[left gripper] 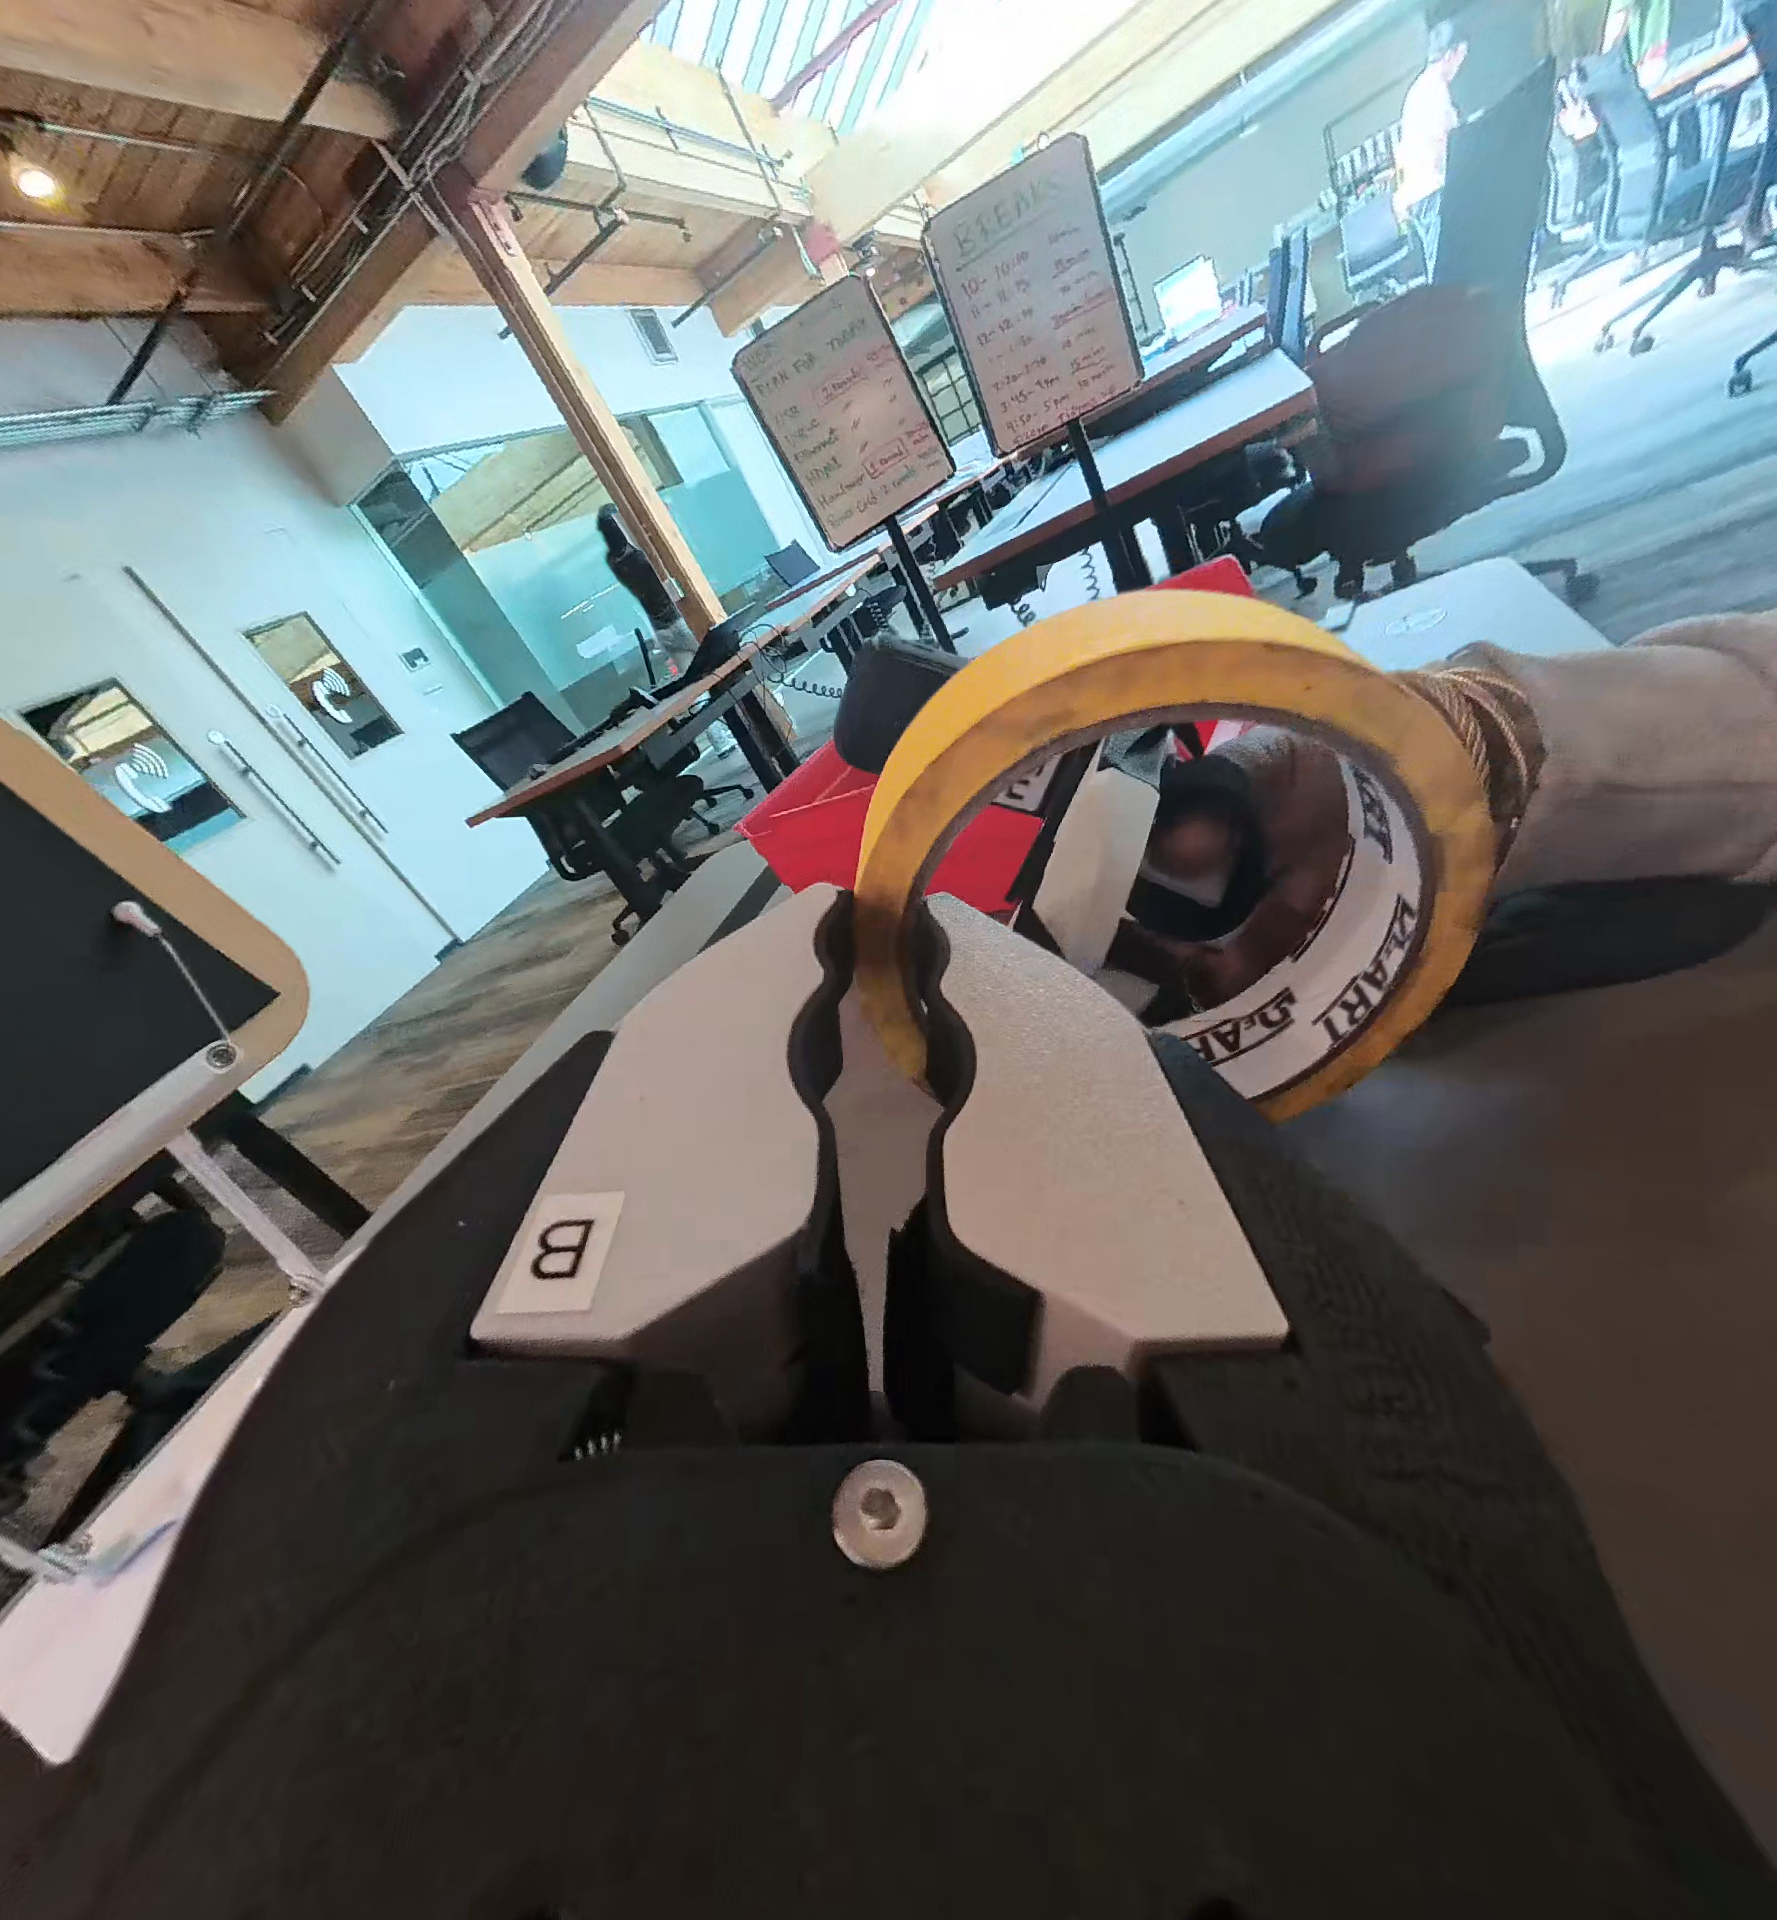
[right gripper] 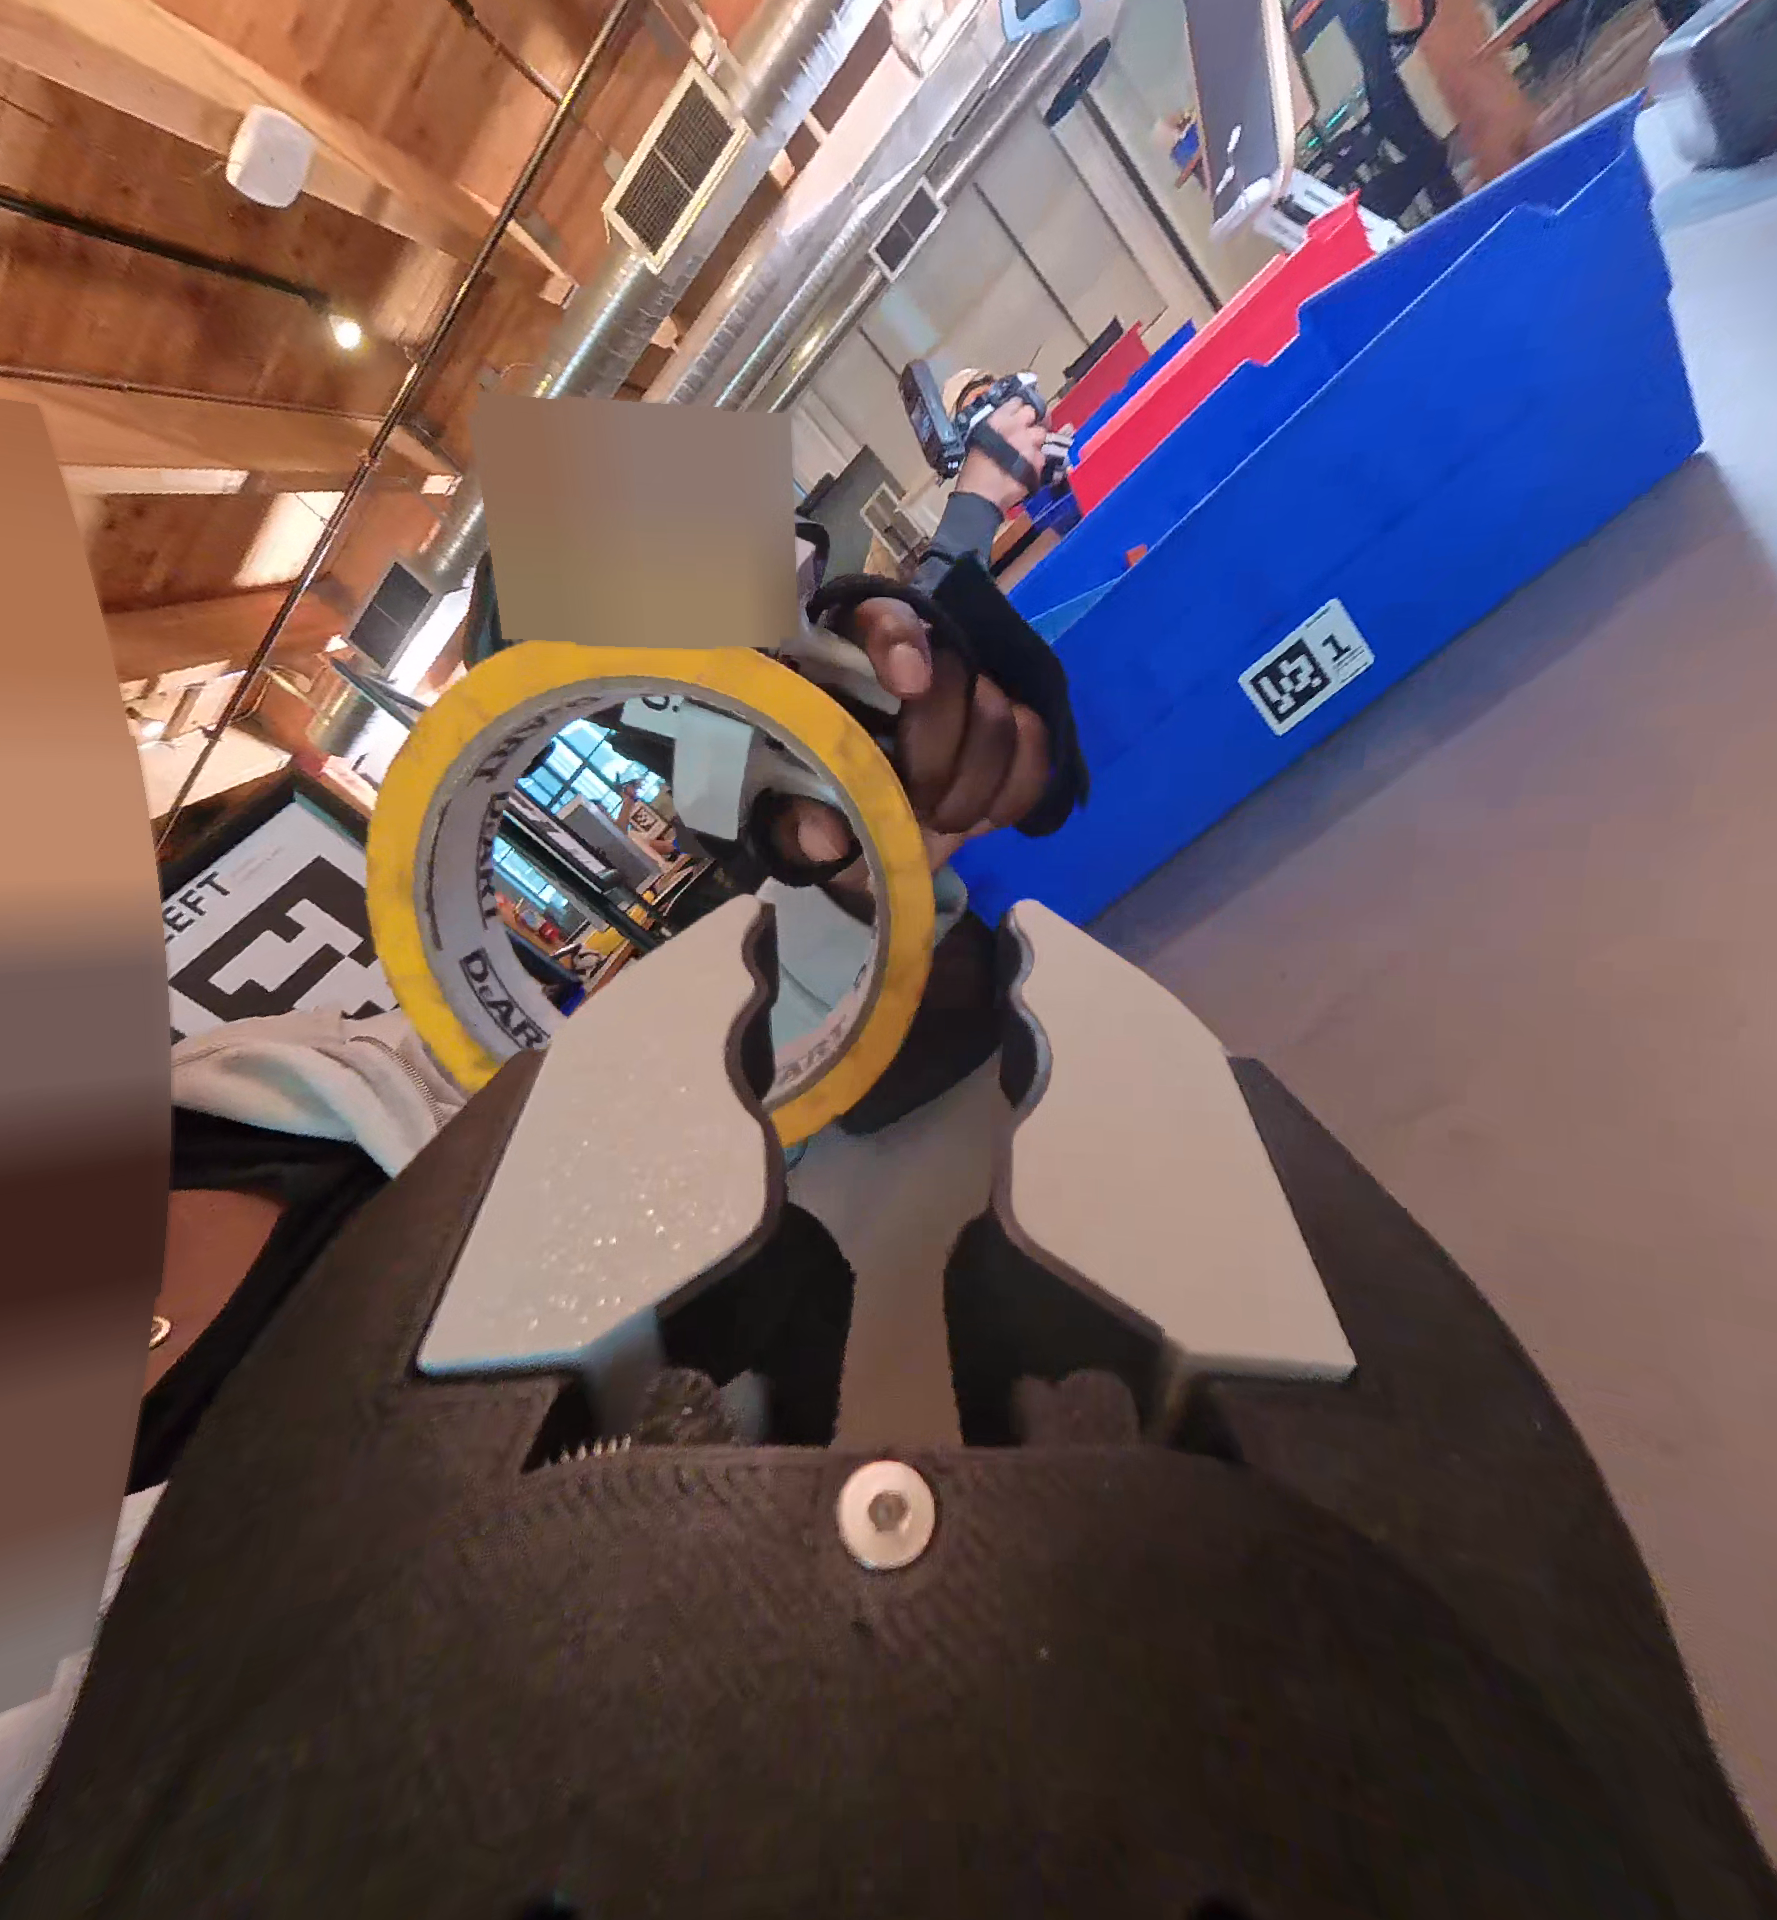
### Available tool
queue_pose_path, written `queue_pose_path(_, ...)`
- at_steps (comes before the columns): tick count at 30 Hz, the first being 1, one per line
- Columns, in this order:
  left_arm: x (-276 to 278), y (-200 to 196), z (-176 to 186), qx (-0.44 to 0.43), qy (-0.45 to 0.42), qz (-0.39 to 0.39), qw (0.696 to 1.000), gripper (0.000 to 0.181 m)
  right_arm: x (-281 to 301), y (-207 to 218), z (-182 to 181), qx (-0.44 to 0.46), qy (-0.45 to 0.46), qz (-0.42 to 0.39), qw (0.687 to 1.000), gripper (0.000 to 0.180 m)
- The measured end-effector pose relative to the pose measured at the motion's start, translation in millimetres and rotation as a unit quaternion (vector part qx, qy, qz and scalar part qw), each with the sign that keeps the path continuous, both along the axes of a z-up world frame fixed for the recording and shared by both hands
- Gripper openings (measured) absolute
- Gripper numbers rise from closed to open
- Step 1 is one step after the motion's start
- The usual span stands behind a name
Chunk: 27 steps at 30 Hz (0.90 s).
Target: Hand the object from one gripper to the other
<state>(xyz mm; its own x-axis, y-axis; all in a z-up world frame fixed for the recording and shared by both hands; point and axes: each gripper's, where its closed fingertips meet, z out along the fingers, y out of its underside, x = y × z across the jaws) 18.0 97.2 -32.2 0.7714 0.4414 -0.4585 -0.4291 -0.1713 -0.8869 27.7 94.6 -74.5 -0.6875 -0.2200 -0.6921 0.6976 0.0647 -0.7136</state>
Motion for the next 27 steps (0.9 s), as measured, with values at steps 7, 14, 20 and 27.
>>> queue_pose_path(7,7,7,-2,-0.014,0.024,-0.013,1.000,0.010,13,-6,-11,0.024,0.005,0.037,0.999,0.016)
queue_pose_path(14,9,10,5,0.047,-0.055,-0.034,0.997,0.027,5,-2,-2,0.011,0.121,-0.017,0.992,0.010)
queue_pose_path(20,2,8,-9,0.124,-0.317,-0.101,0.935,0.039,-3,16,40,-0.077,0.332,-0.138,0.930,0.010)
queue_pose_path(27,27,29,-22,0.133,-0.485,-0.215,0.837,0.040,9,28,63,-0.130,0.431,-0.178,0.875,0.011)
